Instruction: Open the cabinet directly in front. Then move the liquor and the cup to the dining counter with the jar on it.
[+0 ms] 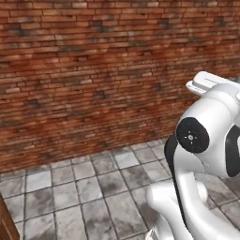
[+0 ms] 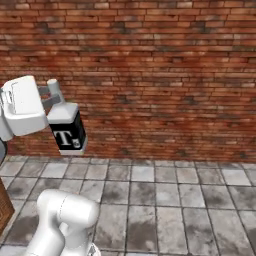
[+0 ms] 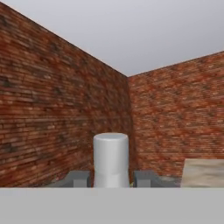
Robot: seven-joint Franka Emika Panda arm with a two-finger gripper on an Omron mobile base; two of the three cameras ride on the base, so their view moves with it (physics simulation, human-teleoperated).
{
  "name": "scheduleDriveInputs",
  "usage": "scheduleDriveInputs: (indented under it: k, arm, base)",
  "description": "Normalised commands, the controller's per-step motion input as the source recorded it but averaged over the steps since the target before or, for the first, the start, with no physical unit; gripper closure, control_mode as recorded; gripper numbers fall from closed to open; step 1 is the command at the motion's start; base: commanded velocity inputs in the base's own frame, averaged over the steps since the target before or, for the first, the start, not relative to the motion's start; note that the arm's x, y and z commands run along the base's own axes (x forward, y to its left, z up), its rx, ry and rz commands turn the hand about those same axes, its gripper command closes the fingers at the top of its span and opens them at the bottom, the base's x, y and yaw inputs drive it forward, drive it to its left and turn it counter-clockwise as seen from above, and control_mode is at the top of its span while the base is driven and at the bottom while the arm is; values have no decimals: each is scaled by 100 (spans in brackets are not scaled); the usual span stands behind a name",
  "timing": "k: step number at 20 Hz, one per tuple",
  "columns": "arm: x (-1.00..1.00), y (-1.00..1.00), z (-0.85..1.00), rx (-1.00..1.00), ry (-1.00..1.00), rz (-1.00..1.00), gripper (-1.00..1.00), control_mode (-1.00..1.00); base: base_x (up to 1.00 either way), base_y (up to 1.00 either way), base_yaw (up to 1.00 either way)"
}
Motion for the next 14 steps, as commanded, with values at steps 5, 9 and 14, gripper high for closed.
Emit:
scheduleDriveInputs:
  k: [5,9,14]
  arm:
    - [0,0,0,0,0,0,100,100]
    - [0,0,0,0,0,0,100,100]
    - [0,0,0,0,0,0,100,100]
  base:
    - [-14,0,-54]
    - [-15,-1,-53]
    - [-13,0,-51]
